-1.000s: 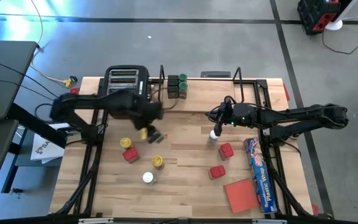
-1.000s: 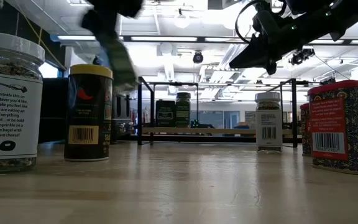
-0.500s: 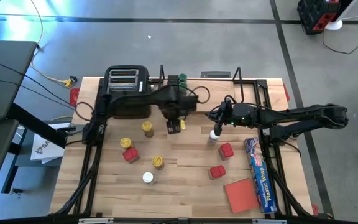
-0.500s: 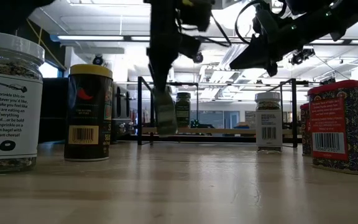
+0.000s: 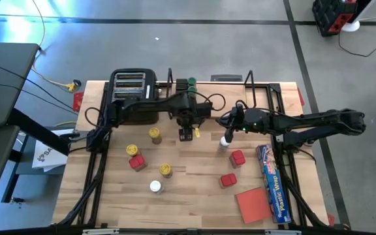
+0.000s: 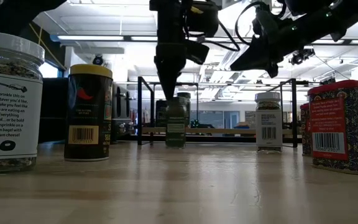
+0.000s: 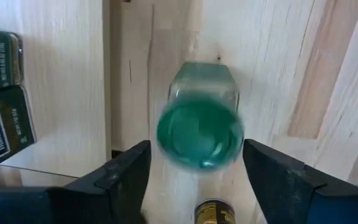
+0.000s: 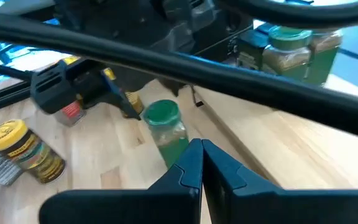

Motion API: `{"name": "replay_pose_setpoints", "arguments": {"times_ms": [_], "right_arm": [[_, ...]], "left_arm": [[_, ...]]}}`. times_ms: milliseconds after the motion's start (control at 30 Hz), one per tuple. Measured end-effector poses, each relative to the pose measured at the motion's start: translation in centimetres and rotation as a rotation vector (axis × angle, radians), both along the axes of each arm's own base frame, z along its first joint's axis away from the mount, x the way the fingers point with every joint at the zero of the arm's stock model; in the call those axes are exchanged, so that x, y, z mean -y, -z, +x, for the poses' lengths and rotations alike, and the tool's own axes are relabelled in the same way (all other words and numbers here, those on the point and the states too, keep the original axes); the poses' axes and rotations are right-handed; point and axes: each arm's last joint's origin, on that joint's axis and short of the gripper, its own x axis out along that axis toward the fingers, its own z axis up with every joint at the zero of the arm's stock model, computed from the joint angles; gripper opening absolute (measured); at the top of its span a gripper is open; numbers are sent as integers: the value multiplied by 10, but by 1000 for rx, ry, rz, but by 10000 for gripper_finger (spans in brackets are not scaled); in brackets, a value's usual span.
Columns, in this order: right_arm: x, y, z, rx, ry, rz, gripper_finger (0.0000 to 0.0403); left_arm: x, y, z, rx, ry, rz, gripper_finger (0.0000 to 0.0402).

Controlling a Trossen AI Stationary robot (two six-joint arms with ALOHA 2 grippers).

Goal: Shelf spices
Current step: Put the green seasoning bottle on the shelf aligned with the other green seasoning bottles

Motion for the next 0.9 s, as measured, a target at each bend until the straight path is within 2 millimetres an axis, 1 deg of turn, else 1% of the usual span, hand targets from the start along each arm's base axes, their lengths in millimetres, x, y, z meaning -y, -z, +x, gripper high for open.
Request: {"name": "replay_pose_setpoints", "arguments": {"times_ms": [167, 267, 367, 467, 567, 667, 767, 900], "right_arm": [[-2, 0, 0, -4, -69, 5, 0], [-3, 0, 1, -16, -128, -29, 0], [-4, 1, 3, -6, -152, -19, 4], [-3, 2, 9, 28, -158, -8, 26], [-3, 3, 21, 22, -191, -31, 68], [-2, 3, 37, -8, -228, -86, 125], [-1, 4, 55, -41, -290, -145, 188], [1, 6, 79, -78, -344, -215, 267]], "left_arm": [[-2, 0, -1, -2, -6, -19, 281], [-2, -6, -4, 3, -21, 1, 285], [1, -24, -12, 30, -34, 26, 286], [7, -50, -26, 91, -62, 52, 286], [17, -74, -51, 161, -93, 98, 287], [26, -90, -84, 254, -173, 143, 287], [37, -95, -119, 365, -262, 191, 287], [56, -94, -162, 510, -351, 216, 287]]}}
